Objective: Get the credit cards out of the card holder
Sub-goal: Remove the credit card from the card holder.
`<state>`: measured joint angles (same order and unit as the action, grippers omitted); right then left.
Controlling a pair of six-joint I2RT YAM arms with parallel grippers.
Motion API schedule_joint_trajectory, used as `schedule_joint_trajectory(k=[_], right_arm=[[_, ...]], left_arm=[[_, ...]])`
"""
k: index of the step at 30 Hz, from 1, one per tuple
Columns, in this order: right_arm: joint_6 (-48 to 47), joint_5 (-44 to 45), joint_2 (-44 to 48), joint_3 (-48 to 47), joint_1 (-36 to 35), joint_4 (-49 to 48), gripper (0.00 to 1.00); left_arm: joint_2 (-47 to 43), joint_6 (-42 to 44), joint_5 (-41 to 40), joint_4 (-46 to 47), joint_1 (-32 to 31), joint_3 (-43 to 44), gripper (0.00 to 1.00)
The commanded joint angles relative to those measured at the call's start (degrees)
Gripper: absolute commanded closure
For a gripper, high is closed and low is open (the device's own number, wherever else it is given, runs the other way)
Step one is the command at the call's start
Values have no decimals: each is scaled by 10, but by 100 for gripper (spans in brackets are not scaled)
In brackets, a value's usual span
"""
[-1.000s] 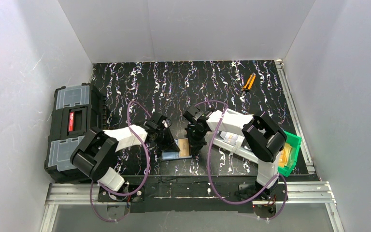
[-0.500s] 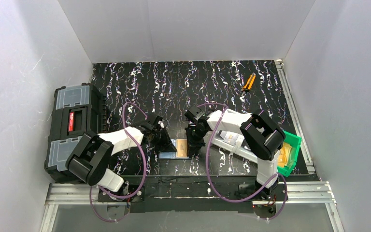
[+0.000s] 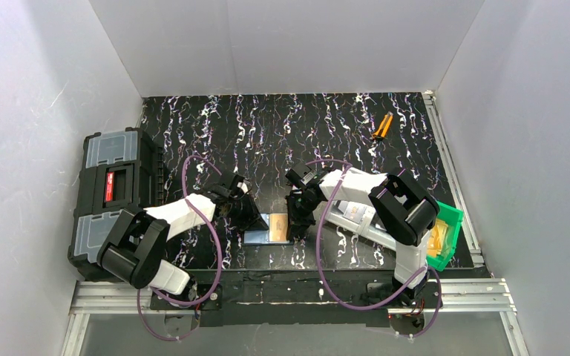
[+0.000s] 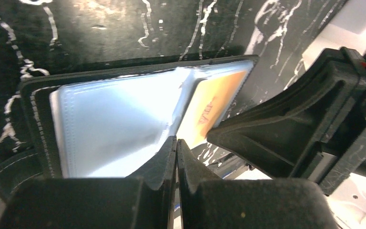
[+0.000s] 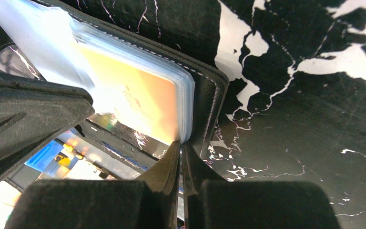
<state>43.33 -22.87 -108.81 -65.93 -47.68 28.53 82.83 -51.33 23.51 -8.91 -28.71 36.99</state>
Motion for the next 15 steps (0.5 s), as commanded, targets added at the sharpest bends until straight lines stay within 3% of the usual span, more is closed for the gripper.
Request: schedule_joint_trajectory(k=[1,15], right_arm=[[-7,44,-26,12,-7,-28,91],[-16,46,-37,-11,-7,-13,92]], left_arm=[[-15,11,47,31,2,-6,100],[14,28,57,54,2,-32,87]])
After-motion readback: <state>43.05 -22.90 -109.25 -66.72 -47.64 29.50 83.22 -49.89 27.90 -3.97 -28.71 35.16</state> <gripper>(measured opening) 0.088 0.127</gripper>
